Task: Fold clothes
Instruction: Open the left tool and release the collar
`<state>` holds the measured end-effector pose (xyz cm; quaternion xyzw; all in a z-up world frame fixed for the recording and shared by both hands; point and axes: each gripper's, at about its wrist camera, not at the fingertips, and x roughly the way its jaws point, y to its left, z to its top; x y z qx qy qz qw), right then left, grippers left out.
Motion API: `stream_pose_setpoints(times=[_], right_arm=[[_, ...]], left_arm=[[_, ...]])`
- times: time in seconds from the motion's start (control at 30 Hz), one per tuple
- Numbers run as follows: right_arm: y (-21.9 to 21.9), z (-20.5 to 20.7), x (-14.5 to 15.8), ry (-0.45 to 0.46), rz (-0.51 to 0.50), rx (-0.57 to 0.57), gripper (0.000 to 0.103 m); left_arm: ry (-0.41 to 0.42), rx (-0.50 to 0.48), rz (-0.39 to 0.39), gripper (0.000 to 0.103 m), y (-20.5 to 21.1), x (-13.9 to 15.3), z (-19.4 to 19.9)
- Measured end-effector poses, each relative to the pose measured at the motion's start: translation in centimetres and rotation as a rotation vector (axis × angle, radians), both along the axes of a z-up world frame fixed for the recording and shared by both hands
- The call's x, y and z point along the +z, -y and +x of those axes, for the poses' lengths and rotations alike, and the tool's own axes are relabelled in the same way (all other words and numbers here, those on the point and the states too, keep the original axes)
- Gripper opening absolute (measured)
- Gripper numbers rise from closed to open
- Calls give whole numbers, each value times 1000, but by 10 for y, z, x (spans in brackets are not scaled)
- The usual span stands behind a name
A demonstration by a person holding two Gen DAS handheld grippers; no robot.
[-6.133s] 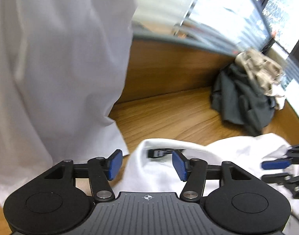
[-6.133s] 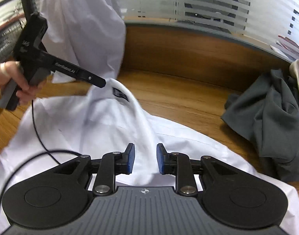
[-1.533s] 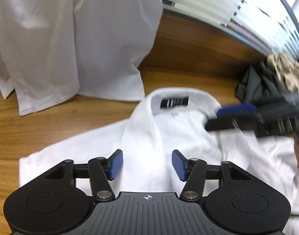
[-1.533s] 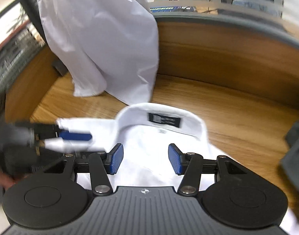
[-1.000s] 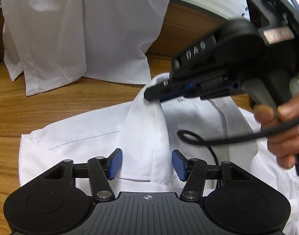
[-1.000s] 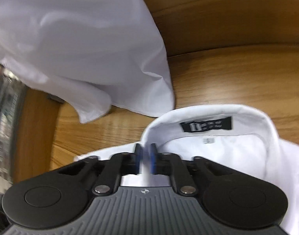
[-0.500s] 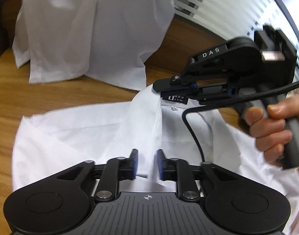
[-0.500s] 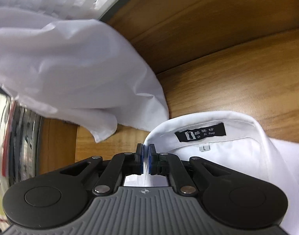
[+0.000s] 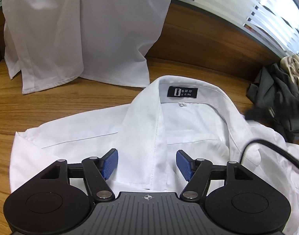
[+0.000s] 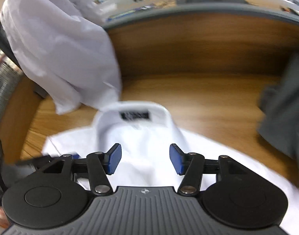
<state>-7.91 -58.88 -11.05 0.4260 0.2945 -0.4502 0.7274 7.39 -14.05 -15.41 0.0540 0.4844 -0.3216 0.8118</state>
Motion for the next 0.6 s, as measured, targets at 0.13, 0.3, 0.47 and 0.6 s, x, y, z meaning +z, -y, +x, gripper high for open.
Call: stream_pose_setpoints(times=[0.13,0.3,0.47,0.6], right_arm=[[-28,-12,-16,-74,12,-38,63],[-37,-15,-31,-87,16,-60,46],[-35,-1,-33,-65,29,-62,14],[-32,12,-40,-52,42,-69,14]], left_arm=[[-3,37,10,27,4,0,-2],[-86,102,-39,14,6,4,7],[-187,167,-101,11,10,3,16],[-199,175,-85,11,23,0,16]])
